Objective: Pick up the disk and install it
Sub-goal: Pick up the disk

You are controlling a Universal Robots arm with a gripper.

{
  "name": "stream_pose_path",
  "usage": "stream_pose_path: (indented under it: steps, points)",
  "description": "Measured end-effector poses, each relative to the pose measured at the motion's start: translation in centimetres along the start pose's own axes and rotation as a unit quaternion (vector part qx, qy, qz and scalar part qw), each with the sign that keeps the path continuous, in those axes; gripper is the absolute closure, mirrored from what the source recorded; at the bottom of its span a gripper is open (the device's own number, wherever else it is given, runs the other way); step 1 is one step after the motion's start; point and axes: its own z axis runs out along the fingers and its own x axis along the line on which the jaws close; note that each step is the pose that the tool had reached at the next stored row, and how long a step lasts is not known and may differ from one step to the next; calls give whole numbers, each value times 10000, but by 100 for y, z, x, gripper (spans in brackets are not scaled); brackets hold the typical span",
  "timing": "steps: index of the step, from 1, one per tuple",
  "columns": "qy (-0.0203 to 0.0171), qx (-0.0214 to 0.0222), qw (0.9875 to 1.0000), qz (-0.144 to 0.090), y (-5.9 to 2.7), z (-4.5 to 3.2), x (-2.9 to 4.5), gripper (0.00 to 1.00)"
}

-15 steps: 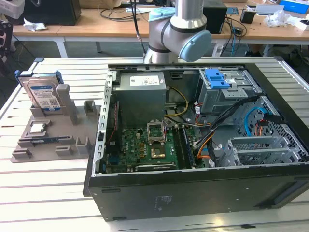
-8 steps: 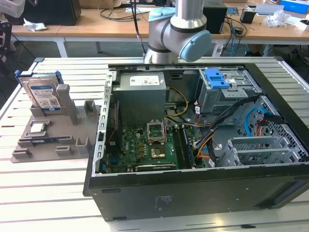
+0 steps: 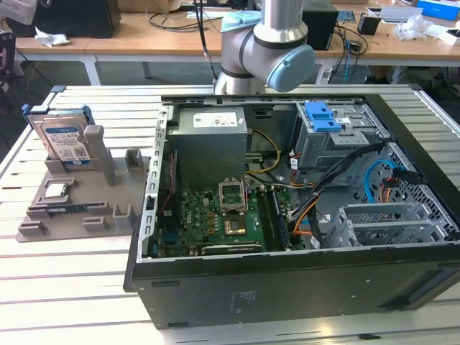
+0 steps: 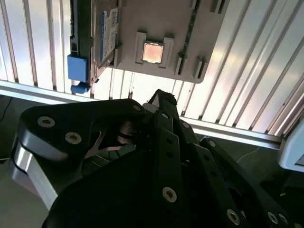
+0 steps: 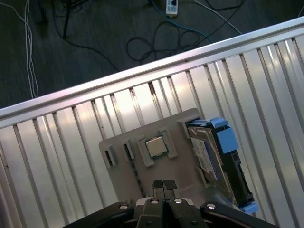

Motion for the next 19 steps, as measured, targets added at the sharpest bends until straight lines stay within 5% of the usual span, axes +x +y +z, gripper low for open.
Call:
stream_pose_path:
  steps: [9, 19]
  points:
    - [14, -8, 9994, -339, -1, 0, 0, 90]
    - [33, -19, 9967, -811, -1, 0, 0, 90]
